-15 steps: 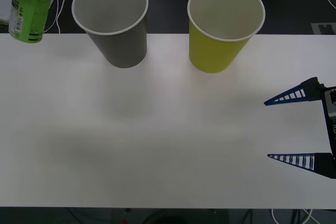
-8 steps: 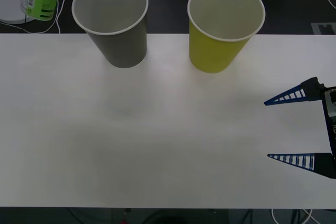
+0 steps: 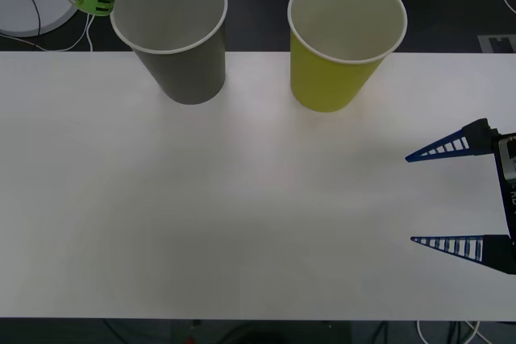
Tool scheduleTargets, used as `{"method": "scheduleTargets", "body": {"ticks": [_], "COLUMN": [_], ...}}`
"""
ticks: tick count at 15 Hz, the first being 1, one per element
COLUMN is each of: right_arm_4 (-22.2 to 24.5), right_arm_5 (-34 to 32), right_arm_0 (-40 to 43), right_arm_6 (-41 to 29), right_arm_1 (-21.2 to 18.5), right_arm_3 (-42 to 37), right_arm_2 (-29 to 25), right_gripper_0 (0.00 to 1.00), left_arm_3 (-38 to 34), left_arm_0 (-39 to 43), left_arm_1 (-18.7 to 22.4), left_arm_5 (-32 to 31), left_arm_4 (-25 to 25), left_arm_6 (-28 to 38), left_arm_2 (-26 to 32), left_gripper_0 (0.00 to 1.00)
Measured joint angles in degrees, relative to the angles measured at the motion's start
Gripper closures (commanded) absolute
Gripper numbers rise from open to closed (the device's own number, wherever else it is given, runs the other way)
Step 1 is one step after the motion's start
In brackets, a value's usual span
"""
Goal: Put the can into the green bin and the plastic bottle into the gray bin
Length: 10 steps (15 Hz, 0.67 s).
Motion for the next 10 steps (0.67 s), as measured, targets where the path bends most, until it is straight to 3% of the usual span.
{"method": "scheduleTargets", "body": {"ticks": [3,10], "right_arm_4": [0.0,0.0], "right_arm_5": [0.0,0.0], "right_arm_0": [0.0,0.0], "right_arm_6": [0.0,0.0], "right_arm_1": [0.0,0.0], "right_arm_3": [0.0,0.0], "right_arm_2": [0.0,0.0], "right_gripper_0": [0.0,0.0], "left_arm_3": [3.17,8.6], "left_arm_0": [-4.93,-5.11], "left_arm_1": [-2.08,-7.16], "left_arm_5": [1.46,2.87], "left_arm_4": [0.95,4.06], "left_arm_6": [-0.06,-0.01], "left_arm_2": [-5.9,-6.15], "left_gripper_0": [1.0,1.0]}}
